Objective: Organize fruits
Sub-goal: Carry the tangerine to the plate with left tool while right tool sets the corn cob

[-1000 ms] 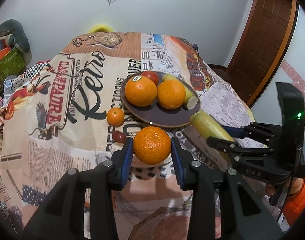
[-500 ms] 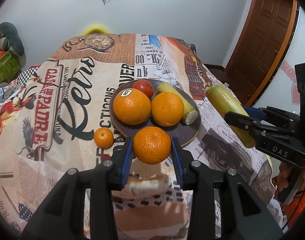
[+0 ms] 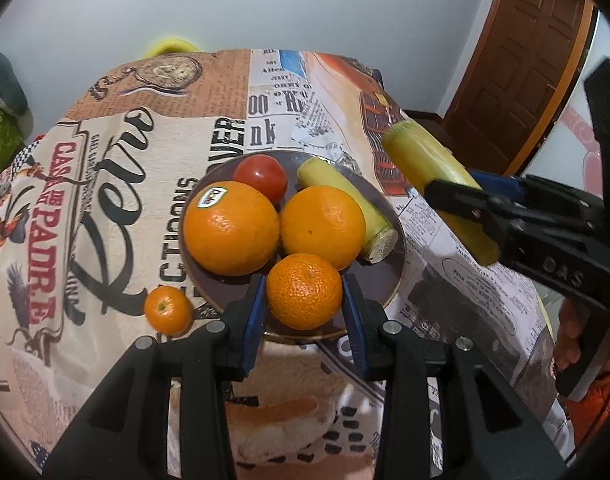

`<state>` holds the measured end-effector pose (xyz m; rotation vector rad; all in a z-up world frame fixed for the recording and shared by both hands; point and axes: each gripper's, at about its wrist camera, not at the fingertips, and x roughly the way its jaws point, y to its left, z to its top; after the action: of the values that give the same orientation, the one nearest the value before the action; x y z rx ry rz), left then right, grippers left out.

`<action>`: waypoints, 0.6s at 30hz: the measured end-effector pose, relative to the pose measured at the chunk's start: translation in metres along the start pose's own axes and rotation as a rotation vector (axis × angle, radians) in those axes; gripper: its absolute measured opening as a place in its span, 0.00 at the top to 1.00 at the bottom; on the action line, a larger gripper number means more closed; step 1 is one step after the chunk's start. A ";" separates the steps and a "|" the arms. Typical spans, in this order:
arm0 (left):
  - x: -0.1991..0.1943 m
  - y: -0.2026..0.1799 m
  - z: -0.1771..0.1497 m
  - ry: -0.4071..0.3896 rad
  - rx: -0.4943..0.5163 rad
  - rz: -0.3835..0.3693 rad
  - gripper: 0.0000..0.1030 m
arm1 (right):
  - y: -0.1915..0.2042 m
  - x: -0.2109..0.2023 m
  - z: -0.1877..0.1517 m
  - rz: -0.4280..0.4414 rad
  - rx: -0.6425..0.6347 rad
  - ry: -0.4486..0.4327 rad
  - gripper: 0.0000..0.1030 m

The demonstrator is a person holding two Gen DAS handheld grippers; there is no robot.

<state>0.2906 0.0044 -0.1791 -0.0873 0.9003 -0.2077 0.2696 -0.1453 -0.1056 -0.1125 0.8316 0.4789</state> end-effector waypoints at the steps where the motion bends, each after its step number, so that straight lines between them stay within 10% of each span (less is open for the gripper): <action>1: 0.003 0.000 0.001 0.005 -0.001 -0.004 0.64 | -0.002 0.005 0.002 -0.003 0.004 0.006 0.66; 18: 0.027 0.011 0.006 0.051 -0.043 -0.001 0.64 | -0.018 0.060 0.013 -0.005 0.018 0.080 0.66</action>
<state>0.3137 0.0091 -0.1979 -0.1227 0.9553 -0.1927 0.3211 -0.1354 -0.1420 -0.1181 0.9139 0.4643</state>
